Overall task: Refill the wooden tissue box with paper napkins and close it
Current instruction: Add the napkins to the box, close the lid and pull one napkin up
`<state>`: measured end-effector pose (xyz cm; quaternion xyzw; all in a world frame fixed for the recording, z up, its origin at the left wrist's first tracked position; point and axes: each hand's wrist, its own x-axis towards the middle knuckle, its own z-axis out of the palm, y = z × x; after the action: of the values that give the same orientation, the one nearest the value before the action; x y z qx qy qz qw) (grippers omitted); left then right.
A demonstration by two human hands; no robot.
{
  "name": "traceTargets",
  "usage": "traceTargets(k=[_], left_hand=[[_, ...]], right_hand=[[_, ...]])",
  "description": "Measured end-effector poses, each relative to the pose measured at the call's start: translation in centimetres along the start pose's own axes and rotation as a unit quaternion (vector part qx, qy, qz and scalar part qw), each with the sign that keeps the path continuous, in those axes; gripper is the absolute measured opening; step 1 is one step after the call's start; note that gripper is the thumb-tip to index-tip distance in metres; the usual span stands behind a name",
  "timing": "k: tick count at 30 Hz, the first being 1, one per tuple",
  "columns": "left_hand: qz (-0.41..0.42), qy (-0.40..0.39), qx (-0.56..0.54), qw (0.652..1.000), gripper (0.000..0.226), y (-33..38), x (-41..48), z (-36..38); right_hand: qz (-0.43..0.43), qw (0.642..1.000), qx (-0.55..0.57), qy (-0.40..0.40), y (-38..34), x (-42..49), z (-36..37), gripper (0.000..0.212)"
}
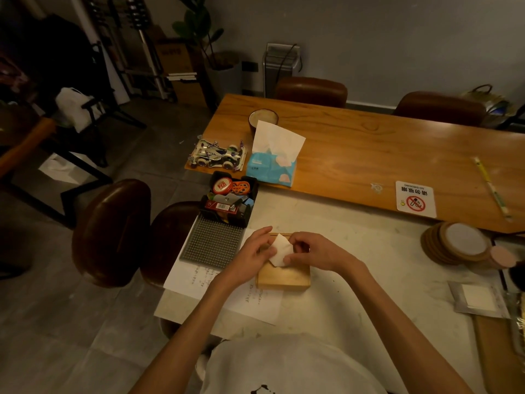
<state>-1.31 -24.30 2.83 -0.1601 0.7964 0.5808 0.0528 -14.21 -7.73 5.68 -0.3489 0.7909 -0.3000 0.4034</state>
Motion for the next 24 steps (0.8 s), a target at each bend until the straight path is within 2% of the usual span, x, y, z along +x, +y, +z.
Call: traceTargets(k=[7,10,17,20,22,24], left_hand=[[0.005,-0.009,-0.002,1.000,0.020,0.1,-0.1,-0.1],[0.000,-0.002,-0.007,1.000,0.020,0.4,-0.4,-0.2],[0.007,0.030,-0.016,0.999,0.023,0.5,-0.3,0.2],[0.016,0.039,-0.026,0.999,0.019,0.2,-0.1,0.4],[0.017,0.039,-0.029,0.999,0.013,0.0,0.0,0.4],[0.013,0.041,-0.029,0.999,0.011,-0.1,0.1,0.4]], right_hand=[[0.027,1.000,0.004,0.000,-0.2,0.5,-0.4,0.029],[0.023,0.999,0.048,-0.002,0.2,0.6,-0.5,0.021],[-0.005,0.980,0.168,0.111,1.5,-1.7,1.5,0.013],[-0.024,0.979,0.130,0.154,2.2,-1.7,2.5,0.010],[-0.026,0.984,0.080,0.159,2.4,-1.3,2.6,0.013],[-0.018,0.983,0.086,0.163,2.4,-1.2,2.7,0.011]])
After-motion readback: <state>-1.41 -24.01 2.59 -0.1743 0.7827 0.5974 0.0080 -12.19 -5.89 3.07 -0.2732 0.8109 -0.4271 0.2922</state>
